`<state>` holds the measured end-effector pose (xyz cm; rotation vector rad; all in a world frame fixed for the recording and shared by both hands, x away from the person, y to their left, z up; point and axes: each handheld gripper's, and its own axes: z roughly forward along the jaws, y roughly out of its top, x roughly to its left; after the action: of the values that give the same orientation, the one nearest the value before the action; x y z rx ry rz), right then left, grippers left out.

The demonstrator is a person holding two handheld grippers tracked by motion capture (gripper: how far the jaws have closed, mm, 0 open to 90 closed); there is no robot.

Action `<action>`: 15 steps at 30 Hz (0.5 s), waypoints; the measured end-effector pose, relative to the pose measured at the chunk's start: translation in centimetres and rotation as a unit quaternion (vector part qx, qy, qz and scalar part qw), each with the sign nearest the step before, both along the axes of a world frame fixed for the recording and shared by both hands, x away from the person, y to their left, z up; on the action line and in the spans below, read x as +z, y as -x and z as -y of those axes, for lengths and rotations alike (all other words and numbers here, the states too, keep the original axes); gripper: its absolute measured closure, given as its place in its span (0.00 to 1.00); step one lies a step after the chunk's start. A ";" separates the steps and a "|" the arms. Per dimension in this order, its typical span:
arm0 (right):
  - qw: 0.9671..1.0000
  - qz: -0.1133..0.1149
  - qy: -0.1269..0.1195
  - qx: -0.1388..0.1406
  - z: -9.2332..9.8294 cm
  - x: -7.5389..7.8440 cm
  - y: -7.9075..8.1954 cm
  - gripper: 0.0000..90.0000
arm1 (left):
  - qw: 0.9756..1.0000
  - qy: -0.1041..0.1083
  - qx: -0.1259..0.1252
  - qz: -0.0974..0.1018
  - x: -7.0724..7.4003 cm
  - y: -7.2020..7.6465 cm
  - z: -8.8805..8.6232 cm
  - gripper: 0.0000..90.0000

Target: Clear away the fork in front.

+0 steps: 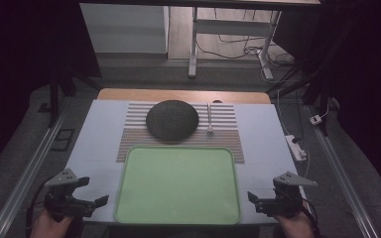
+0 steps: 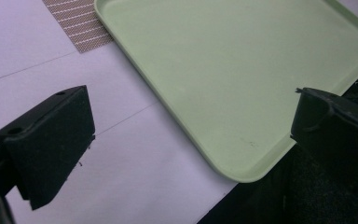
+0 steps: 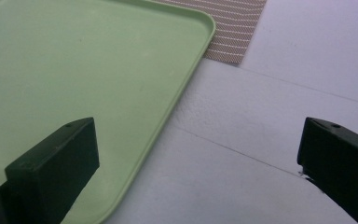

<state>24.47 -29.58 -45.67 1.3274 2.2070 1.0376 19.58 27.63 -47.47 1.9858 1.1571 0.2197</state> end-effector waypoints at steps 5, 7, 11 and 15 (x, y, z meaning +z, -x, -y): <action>1.000 -0.008 0.002 0.007 -0.1 0.0 -0.1 0.00 | 1.000 0.004 -0.002 -0.002 0.0 0.0 -0.1 0.00; 1.000 -0.010 0.003 0.009 -0.1 -0.1 -0.1 0.00 | 1.000 0.005 -0.001 -0.003 0.0 0.0 -0.1 0.00; 1.000 -0.016 -0.001 0.015 -0.1 -0.1 -0.2 0.00 | 1.000 0.006 0.001 -0.004 0.0 -0.1 -0.1 0.00; 1.000 -0.017 0.002 0.019 -0.2 -0.1 -0.2 0.00 | 1.000 0.002 0.000 -0.002 0.0 -0.1 0.0 0.00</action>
<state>24.69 -29.42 -45.81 1.3160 2.2664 1.0307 19.64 27.65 -47.48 1.9837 1.1596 0.2137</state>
